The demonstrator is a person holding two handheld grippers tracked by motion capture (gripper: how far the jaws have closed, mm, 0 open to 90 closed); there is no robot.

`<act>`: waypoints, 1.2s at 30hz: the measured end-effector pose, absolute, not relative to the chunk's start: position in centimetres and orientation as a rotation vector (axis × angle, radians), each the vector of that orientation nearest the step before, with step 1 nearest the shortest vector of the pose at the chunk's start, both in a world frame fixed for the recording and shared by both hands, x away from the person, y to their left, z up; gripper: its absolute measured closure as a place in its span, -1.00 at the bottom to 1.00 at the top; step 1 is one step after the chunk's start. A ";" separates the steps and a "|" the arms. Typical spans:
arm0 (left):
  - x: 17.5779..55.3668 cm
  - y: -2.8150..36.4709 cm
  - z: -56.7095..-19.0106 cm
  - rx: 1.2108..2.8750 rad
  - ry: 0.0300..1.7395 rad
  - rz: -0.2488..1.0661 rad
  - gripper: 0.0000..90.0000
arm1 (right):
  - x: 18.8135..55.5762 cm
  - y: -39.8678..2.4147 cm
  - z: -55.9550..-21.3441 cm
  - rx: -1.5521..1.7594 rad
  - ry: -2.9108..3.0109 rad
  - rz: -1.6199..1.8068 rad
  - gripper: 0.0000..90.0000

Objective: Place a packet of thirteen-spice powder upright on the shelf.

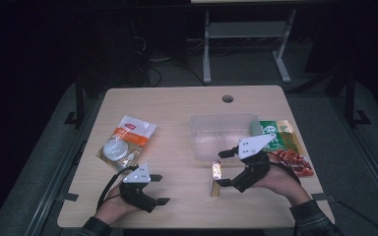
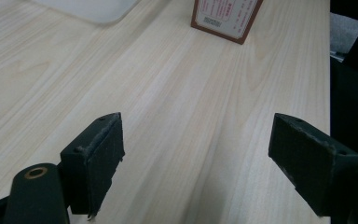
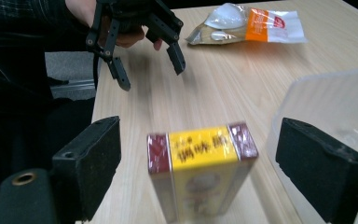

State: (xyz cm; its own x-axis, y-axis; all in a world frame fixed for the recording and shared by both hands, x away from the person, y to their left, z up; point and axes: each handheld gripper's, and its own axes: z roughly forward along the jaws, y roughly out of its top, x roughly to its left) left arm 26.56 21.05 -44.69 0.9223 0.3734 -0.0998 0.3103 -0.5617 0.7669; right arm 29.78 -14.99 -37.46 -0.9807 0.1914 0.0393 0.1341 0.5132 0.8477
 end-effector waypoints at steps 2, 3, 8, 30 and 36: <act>26.6 21.1 -44.7 2.211 0.487 0.093 -0.61 | 29.9 -14.4 -37.5 0.280 2.682 1.497 -0.70; 26.6 21.1 -44.7 2.210 0.485 0.092 -0.61 | 29.9 -14.4 -37.5 0.280 2.682 1.497 -0.70; 26.7 20.9 -44.9 2.216 0.465 0.082 -0.61 | 30.0 -13.4 -38.0 0.257 2.704 1.453 -0.71; 26.6 20.1 -45.4 2.243 0.439 0.059 -0.61 | 30.5 -13.4 -39.7 0.190 2.722 1.437 -0.33; 26.5 19.8 -45.5 2.254 0.429 0.052 -0.61 | 30.4 -13.6 -39.0 0.161 2.726 1.454 -0.32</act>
